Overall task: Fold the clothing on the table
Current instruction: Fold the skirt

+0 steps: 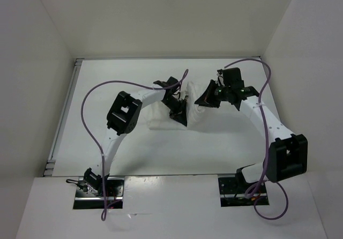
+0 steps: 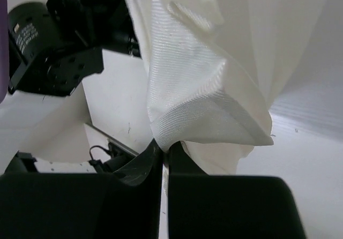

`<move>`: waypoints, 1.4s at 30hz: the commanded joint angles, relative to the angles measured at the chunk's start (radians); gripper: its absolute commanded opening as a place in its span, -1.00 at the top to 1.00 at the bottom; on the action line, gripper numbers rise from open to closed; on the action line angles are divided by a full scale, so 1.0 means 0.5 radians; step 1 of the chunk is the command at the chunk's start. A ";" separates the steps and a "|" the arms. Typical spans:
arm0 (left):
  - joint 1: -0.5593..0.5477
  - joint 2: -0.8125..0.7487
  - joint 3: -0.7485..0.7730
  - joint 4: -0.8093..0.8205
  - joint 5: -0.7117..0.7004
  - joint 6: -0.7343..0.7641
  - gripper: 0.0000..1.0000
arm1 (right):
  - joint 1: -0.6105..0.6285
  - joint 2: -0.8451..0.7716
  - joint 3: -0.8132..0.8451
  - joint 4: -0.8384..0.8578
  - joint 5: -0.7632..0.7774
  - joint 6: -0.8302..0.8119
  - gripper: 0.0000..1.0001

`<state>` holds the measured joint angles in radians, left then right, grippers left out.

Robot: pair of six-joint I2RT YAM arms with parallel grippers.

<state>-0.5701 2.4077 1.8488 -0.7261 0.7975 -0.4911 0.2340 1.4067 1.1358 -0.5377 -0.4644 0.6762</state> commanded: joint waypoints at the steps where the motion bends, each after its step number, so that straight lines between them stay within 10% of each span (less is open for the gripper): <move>1: -0.029 0.115 0.256 -0.017 0.013 -0.070 0.99 | 0.020 -0.092 -0.054 -0.038 -0.034 0.102 1.00; 12: -0.087 0.235 0.785 -0.161 0.017 -0.101 0.99 | 0.020 -0.016 0.054 -0.084 0.079 0.038 1.00; 26: 0.692 -0.572 0.003 -0.116 -0.773 0.050 0.62 | 0.020 0.071 0.158 -0.121 0.116 0.001 1.00; 42: 0.545 -0.355 -0.366 0.191 -0.638 0.004 0.76 | 0.060 0.202 0.367 -0.103 0.116 0.019 1.00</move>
<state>-0.2737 2.2238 1.6733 -0.6849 0.4347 -0.4984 0.2466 1.5036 1.2472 -0.6037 -0.4068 0.6903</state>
